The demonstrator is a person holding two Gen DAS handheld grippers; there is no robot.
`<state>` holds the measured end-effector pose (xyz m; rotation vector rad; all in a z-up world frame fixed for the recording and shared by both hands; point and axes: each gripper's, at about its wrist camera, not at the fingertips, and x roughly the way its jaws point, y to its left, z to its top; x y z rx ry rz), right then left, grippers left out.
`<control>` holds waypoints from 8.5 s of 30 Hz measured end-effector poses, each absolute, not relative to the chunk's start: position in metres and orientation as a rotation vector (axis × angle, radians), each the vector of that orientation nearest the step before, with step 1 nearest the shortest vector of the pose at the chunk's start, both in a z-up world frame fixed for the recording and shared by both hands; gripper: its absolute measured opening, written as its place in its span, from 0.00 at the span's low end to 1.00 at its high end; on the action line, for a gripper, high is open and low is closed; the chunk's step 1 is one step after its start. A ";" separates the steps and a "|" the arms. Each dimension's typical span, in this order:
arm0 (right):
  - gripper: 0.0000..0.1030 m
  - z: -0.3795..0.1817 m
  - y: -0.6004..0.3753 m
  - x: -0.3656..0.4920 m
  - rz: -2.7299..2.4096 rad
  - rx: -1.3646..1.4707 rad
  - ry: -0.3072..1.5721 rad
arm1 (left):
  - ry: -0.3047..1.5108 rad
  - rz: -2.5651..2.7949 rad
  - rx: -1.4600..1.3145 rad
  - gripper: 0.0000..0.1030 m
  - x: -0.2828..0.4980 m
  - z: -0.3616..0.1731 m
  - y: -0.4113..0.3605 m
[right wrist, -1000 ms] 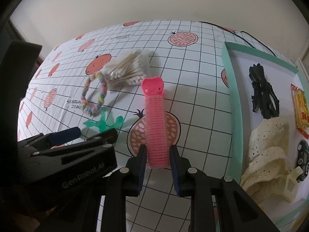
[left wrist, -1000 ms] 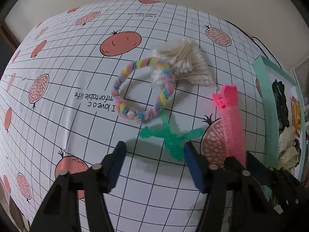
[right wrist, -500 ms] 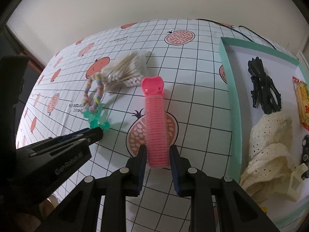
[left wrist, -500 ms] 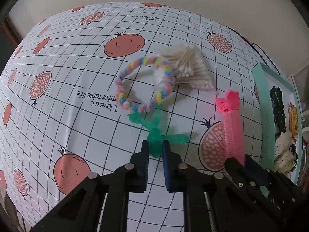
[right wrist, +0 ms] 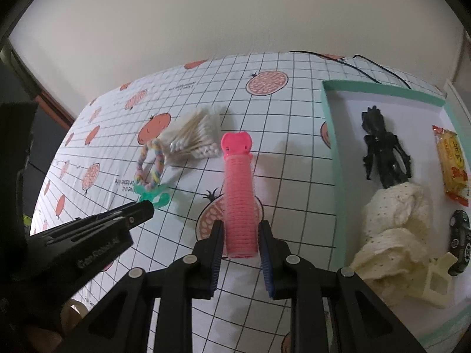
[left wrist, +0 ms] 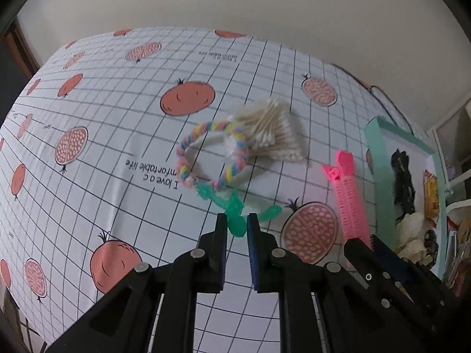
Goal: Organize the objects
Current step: 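Grasp the green plastic clip with the left tool while the right tool lifts the roller, then carry the pink roller and green clip into the teal box, then open both tools to release the roller and green clip in the box, then move both tools away from the box toward the bracelet and cotton swabs, then grasp the cotton swab bag with the right tool while the left tool approaches the bracelet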
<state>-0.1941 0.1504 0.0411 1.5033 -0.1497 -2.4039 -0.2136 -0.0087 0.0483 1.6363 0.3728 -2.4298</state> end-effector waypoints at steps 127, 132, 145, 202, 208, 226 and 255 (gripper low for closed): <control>0.60 0.052 0.307 -0.203 -2.802 1.606 -0.200 | 0.339 -2.801 1.584 0.64 -0.243 0.071 0.126; 0.70 0.050 0.305 -0.204 -2.799 1.606 -0.195 | 0.269 -2.743 1.587 0.71 -0.243 0.067 0.122; 1.00 0.045 0.307 -0.205 -2.820 1.614 -0.179 | 0.241 -2.673 1.554 0.91 -0.243 0.061 0.105; 1.00 0.083 0.126 -0.211 -2.684 1.228 0.122 | 0.628 -2.371 1.348 0.99 -0.207 0.056 -0.104; 1.00 0.062 0.105 -0.220 -2.605 1.273 0.162 | 0.662 -2.389 1.416 0.99 -0.211 0.041 -0.095; 1.00 0.036 0.106 -0.233 -2.567 1.341 0.194 | 0.552 -2.313 1.493 0.95 -0.217 0.010 -0.090; 1.00 0.032 0.071 -0.264 -2.465 1.328 0.184 | 0.420 -2.212 1.431 0.57 -0.215 0.012 -0.101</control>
